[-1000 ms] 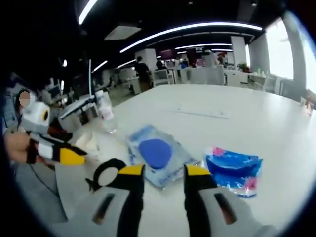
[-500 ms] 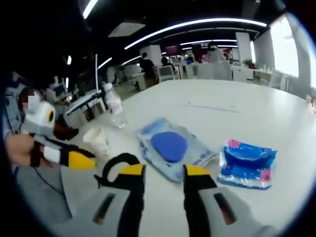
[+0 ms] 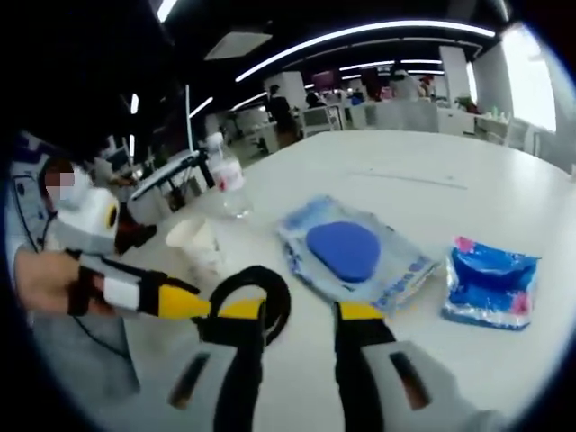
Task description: Arrange the tabletop items into an orderly group along one side of the table until the central work area is clear of visible clutter.
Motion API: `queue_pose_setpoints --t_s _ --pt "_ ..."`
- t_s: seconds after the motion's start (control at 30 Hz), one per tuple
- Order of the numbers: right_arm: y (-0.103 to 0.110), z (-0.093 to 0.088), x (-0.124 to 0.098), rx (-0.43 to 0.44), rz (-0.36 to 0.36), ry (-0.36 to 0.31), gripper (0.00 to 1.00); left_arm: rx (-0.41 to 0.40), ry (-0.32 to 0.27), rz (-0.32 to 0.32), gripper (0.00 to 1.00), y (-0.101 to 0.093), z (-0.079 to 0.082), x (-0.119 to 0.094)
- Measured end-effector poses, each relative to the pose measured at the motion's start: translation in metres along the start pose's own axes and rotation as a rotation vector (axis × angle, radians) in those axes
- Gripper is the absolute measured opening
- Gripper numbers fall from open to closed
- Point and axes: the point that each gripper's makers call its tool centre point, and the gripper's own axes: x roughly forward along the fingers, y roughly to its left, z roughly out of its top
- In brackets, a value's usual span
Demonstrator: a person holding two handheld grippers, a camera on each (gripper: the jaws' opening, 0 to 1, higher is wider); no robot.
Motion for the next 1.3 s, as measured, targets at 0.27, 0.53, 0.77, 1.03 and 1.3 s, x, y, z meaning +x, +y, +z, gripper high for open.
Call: queue_pose_setpoints --t_s 0.27,0.53,0.77,1.03,1.3 --pt "0.012 -0.008 0.017 0.057 0.020 0.027 0.28 -0.038 0.007 0.024 0.42 0.012 0.000 0.005" --pt "0.019 -0.018 0.030 0.070 0.020 0.067 0.29 -0.042 0.004 0.037 0.39 0.014 0.000 0.009" --pt "0.024 -0.029 0.036 0.071 0.022 0.107 0.28 -0.035 0.004 0.050 0.35 0.016 0.002 0.011" --pt "0.025 -0.042 0.038 0.075 0.010 0.155 0.26 -0.036 0.002 0.064 0.30 0.014 0.001 0.013" --pt "0.027 -0.040 0.039 0.043 0.007 0.156 0.21 -0.032 0.027 0.087 0.15 0.016 -0.004 0.011"
